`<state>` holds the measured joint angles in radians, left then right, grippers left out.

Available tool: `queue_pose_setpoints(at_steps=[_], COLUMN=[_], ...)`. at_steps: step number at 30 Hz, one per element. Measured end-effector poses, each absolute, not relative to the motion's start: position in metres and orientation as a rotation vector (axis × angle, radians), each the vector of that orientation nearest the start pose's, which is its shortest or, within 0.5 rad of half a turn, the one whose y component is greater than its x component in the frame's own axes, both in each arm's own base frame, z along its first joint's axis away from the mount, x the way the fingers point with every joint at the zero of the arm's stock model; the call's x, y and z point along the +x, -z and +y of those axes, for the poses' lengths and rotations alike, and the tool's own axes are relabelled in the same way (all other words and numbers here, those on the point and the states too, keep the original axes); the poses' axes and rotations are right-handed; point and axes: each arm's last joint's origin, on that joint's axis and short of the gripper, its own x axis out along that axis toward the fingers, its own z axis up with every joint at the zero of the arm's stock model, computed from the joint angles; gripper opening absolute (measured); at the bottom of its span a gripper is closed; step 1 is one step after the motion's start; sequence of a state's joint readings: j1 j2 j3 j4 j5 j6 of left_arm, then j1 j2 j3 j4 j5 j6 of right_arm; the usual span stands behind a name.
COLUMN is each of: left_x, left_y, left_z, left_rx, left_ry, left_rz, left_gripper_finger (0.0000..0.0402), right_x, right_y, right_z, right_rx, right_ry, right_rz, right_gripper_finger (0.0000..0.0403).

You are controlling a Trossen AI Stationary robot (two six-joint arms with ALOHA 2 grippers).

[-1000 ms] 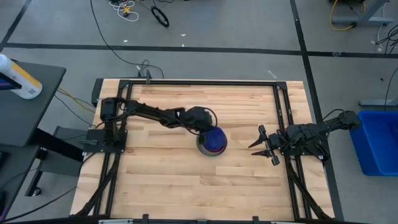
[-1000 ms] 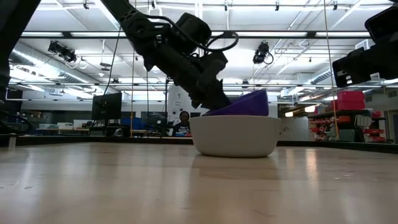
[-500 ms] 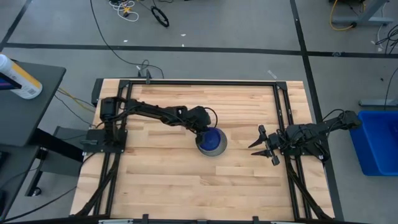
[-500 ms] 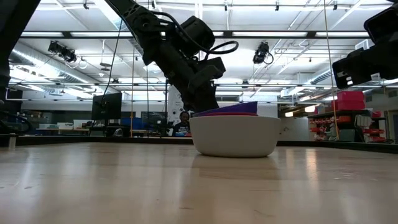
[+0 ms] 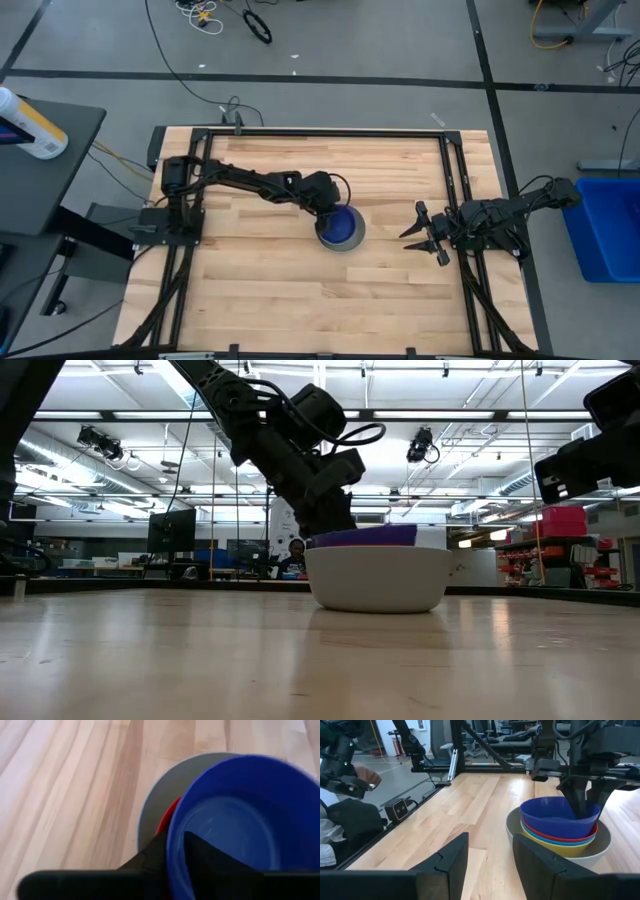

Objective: Nest bowls inside each other
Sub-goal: Stack the blue bowl on top of the red bowl

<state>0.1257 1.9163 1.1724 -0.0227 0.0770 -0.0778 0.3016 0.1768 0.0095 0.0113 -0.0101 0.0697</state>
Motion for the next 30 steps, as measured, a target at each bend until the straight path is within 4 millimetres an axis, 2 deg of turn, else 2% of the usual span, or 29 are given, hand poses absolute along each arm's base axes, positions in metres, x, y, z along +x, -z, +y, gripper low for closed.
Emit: queue_pose_setpoints(at_steps=[4,9,16,21,30], left_x=[0.398,0.399,0.409,0.412,0.412], left_y=[-0.164,-0.165,-0.183,-0.193,-0.194], left_z=[0.048,0.048,0.048,0.049,0.050], left_rx=[-0.166,-0.166,-0.153,-0.144,-0.109], left_ry=[-0.077,-0.090,-0.031,-0.031,-0.072], left_rz=[0.744,0.742,0.702,0.743,0.735], left_gripper_finger=[0.0125,0.0208,0.0296,0.0321,0.0324], right_x=[0.102,0.102,0.102,0.103,0.104], right_y=[-0.153,-0.153,-0.153,-0.153,-0.149], right_z=[0.032,0.032,0.032,0.032,0.033], right_rx=[0.067,0.067,0.066,0.070,0.086], right_ry=[-0.304,-0.304,-0.304,-0.304,-0.300], right_rz=[0.169,0.170,0.170,0.176,0.218], right_gripper_finger=[0.0165,0.0161,0.0165,0.0164,0.0164])
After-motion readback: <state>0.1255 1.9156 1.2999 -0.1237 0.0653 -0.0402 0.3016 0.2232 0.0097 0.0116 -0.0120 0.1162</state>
